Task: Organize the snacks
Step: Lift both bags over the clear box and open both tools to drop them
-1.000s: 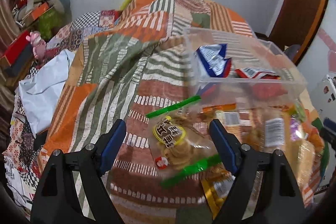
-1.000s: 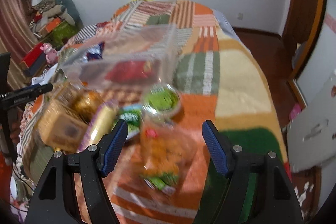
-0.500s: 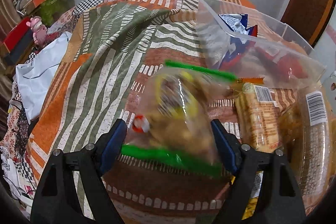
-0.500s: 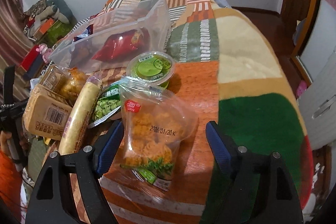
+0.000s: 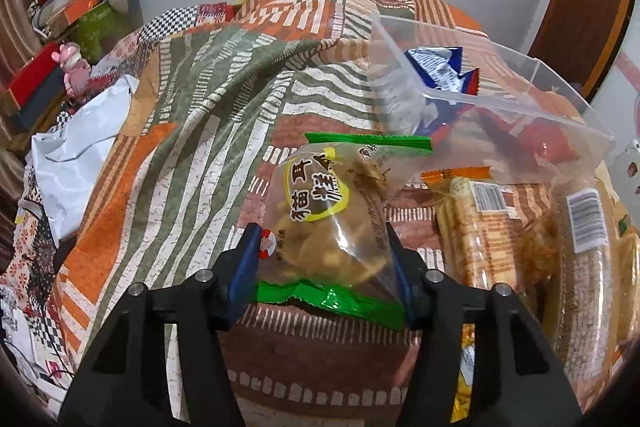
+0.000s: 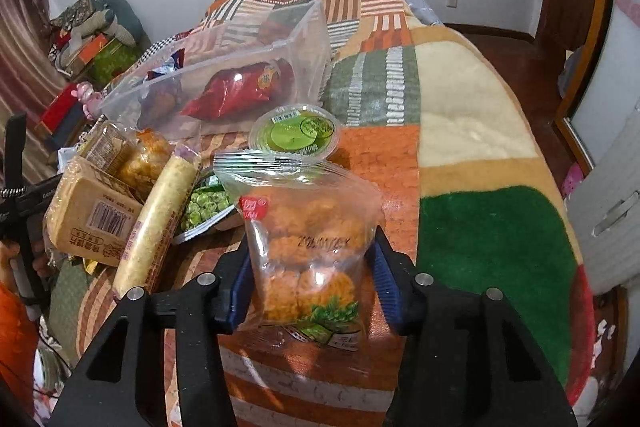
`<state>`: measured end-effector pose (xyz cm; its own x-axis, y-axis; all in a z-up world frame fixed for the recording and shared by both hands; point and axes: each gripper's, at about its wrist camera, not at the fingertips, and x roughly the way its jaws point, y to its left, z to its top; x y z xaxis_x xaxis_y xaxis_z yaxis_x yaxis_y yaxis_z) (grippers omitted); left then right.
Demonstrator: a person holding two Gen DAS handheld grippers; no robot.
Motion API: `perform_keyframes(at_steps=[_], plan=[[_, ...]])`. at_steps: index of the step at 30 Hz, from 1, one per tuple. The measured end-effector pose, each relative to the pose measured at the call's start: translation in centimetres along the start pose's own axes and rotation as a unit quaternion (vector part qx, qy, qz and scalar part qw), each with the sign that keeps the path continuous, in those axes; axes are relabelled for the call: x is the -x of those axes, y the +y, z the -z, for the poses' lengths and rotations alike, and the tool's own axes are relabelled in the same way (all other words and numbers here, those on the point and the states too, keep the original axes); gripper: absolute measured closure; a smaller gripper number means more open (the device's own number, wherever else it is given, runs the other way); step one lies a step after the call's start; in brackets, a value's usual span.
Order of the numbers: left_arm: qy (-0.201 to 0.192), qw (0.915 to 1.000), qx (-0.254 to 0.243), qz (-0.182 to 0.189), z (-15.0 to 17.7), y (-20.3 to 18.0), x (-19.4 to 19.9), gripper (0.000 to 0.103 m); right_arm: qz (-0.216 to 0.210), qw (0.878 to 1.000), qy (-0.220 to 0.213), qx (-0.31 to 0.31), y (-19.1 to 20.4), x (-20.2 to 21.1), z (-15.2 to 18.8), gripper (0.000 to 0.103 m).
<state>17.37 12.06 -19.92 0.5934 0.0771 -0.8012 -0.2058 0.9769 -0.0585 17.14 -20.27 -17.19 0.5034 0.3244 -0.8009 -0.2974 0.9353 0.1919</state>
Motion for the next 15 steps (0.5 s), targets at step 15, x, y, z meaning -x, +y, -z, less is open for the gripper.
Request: perform_keyframes(at_steps=[15], plan=[[-0.06, 0.9982, -0.005, 0.001, -0.4, -0.4, 5.6, 0.054, 0.001, 0.998, -0.058, 0.014, 0.6, 3.4, -2.1, 0.056]])
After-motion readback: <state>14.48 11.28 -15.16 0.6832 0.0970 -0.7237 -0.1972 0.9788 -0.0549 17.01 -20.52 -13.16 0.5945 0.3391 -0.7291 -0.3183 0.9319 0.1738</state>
